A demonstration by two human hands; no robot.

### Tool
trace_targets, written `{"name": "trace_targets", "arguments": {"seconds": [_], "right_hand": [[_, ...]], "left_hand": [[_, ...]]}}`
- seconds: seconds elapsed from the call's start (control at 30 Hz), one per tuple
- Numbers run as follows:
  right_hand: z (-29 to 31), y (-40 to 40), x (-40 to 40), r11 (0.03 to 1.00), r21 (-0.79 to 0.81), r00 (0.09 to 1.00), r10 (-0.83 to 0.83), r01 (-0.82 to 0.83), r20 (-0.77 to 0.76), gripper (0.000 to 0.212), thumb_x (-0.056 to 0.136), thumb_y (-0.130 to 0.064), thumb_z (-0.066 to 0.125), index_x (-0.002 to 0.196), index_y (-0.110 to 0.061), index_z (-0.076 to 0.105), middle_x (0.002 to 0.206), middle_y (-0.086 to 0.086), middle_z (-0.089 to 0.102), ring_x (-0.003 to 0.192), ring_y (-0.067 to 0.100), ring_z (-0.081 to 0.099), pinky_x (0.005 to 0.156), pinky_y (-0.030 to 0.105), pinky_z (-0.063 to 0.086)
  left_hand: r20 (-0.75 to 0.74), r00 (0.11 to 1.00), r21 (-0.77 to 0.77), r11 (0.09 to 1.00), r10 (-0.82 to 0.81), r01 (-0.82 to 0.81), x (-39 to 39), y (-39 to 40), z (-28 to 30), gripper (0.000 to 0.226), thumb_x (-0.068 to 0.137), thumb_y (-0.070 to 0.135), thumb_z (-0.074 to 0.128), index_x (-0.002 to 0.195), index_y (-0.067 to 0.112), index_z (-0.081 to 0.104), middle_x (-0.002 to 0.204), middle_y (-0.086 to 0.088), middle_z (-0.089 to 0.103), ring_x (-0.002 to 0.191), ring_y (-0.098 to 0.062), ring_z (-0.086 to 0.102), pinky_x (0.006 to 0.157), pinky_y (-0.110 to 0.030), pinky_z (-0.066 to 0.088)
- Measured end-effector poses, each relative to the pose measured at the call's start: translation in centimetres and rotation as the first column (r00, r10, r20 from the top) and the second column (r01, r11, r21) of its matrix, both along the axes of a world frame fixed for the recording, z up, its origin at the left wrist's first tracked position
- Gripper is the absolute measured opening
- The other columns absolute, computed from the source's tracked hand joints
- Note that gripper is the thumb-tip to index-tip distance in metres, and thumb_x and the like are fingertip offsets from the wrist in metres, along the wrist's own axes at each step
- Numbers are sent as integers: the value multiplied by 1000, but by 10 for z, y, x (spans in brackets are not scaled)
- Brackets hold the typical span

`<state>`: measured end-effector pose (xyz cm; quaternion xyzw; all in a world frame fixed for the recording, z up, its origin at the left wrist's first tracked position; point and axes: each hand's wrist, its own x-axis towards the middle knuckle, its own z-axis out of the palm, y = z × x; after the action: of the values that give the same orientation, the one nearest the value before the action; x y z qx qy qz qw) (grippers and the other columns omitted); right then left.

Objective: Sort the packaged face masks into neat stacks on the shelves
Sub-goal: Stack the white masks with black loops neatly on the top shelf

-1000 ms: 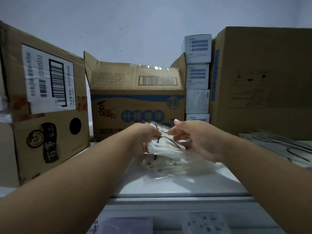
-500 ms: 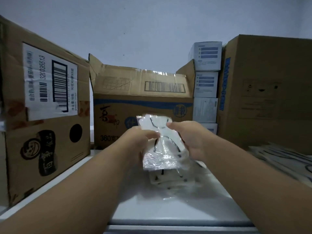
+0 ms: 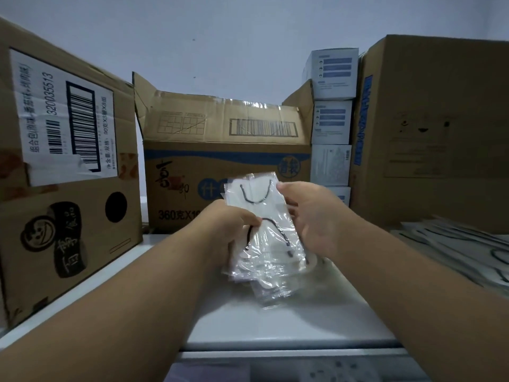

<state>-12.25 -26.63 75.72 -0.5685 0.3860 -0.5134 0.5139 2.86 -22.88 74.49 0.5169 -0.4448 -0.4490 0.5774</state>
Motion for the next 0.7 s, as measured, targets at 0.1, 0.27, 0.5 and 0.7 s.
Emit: {"name": "trace_targets", "arguments": {"seconds": [0.1,0.27,0.5,0.7], "right_hand": [[4,3,-7,986,-95,990,-140,139,-13,58,83,-44,73,129,-16,51,131,7,57,109,23,56,92,42,49],[10,14,-13,995,75,996,54,-60,76,71,72,-43,83,124,-3,56,92,10,73,75,21,71,71,38,61],[22,30,-10,996,-27,950,94,-89,297,26,88,-1,69,113,2,64,101,23,73,88,40,73,72,57,59],[34,24,-2,996,-5,712,70,-93,699,35,89,-8,68,124,-6,63,110,16,73,98,37,71,73,53,58]], "left_hand": [[-6,997,-146,986,78,-78,5,1,7,59,67,3,77,121,14,56,105,-17,71,87,-37,73,76,-57,59],[133,991,-346,938,30,18,2,12,9,70,81,6,78,136,26,39,117,-2,61,103,-22,66,78,-40,60],[236,969,-390,921,77,22,-2,26,13,89,76,48,80,148,37,29,122,0,59,107,-22,65,83,-50,59],[-65,998,-340,941,-26,2,9,43,16,88,60,42,81,138,20,45,127,-8,60,103,-27,69,79,-41,60]]}}
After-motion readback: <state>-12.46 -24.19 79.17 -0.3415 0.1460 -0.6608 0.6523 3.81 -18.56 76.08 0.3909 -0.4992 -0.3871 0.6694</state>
